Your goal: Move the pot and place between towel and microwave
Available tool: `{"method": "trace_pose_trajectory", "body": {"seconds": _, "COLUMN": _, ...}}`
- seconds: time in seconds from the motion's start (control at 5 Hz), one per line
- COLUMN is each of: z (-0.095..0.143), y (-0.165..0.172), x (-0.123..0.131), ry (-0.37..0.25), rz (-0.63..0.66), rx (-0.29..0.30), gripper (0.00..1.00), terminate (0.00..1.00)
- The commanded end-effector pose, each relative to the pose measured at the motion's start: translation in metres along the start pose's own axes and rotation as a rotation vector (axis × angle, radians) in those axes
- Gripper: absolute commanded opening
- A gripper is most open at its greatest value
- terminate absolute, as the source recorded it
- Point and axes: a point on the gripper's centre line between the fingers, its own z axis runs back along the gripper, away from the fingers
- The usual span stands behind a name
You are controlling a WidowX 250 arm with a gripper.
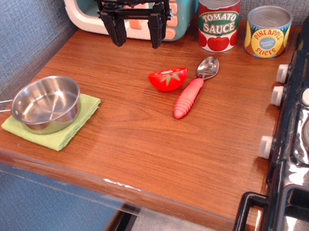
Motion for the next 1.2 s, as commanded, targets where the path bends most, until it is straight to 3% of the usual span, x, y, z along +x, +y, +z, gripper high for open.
{"method": "trace_pose_trajectory", "body": {"seconds": 0.0, "z": 0.000, "y": 0.000, "x": 0.000, "ry": 0.000, "rz": 0.000, "rx": 0.000, "gripper": 1.00, "terminate": 0.00}}
{"method": "trace_pose_trajectory", "body": {"seconds": 0.2, "z": -0.003, "y": 0.011, "x": -0.015, "ry": 0.015, "rz": 0.009, "rx": 0.014, "gripper": 1.00, "terminate": 0.00}}
{"method": "trace_pose_trajectory", "body": {"seconds": 0.4, "z": 0.013, "y": 0.023, "x": -0.037, "ry": -0.019, "rz": -0.013, "rx": 0.047, "gripper": 1.00, "terminate": 0.00}}
{"method": "trace_pose_trajectory", "body": {"seconds": 0.6, "z": 0.016, "y": 0.033, "x": -0.061, "ry": -0.024, "rz": -0.129, "rx": 0.157, "gripper": 1.00, "terminate": 0.00}}
{"method": "trace_pose_trajectory", "body": {"seconds": 0.8, "z": -0.008, "y": 0.045, "x": -0.072, "ry": -0.011, "rz": -0.198, "rx": 0.192, "gripper": 1.00, "terminate": 0.00}}
{"method": "trace_pose_trajectory", "body": {"seconds": 1.0, "z": -0.027, "y": 0.065, "x": -0.077, "ry": -0.024, "rz": -0.156, "rx": 0.206, "gripper": 1.00, "terminate": 0.00}}
